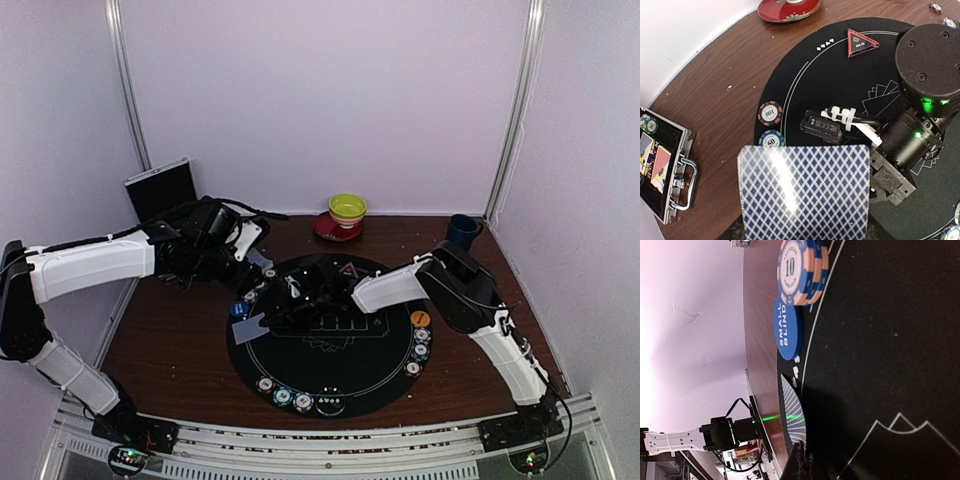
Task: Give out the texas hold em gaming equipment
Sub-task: Distribute the poker card in the small blind area.
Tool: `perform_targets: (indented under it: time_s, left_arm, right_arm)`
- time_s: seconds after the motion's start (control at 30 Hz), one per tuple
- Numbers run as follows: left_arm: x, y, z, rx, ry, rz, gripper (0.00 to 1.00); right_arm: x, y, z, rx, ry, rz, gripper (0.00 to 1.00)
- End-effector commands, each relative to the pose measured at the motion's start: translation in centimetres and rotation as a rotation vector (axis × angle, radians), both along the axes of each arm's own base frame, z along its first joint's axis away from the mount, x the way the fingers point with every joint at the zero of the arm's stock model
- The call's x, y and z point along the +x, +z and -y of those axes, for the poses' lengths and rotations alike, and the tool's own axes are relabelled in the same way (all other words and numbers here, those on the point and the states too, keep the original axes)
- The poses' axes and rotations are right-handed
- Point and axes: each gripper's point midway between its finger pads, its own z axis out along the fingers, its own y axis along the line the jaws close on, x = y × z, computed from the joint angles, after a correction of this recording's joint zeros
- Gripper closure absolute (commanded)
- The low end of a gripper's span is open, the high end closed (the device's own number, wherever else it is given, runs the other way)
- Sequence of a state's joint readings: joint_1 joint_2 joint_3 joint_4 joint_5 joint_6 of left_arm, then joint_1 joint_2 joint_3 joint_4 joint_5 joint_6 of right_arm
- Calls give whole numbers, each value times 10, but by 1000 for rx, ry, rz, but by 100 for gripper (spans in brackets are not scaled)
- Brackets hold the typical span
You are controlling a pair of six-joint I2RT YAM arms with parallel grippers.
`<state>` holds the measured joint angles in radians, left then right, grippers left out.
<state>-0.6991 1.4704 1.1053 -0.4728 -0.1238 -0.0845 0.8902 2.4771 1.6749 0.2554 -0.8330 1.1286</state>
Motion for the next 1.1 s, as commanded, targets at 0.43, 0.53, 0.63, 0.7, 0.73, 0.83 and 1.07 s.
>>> perform_targets:
  time_s: [0.43,0.53,0.63,0.7,0.73,0.83,1.07]
  left_arm:
    - [6,20,3,-51,1,53,43]
    - [6,20,2,-51,1,53,43]
    - [6,20,2,-51,-1,52,43]
    - [5,21,3,-54,-2,55,43]
    - [6,21,2,-54,-2,55,43]
    - [6,22,3,-57,-3,57,43]
    - [4,25,2,-62,-3,64,43]
  right_arm:
    - [-15,-22,6,-112,32,28,63]
    - [-11,-9,12,-125,25,68,57]
    - [-3,1,22,-158,13,128,53]
    - [4,7,31,-181,-5,167,48]
    - [8,9,36,-201,-12,192,46]
    - [16,15,44,-234,-15,264,40]
    - [12,12,42,-239,6,277,38]
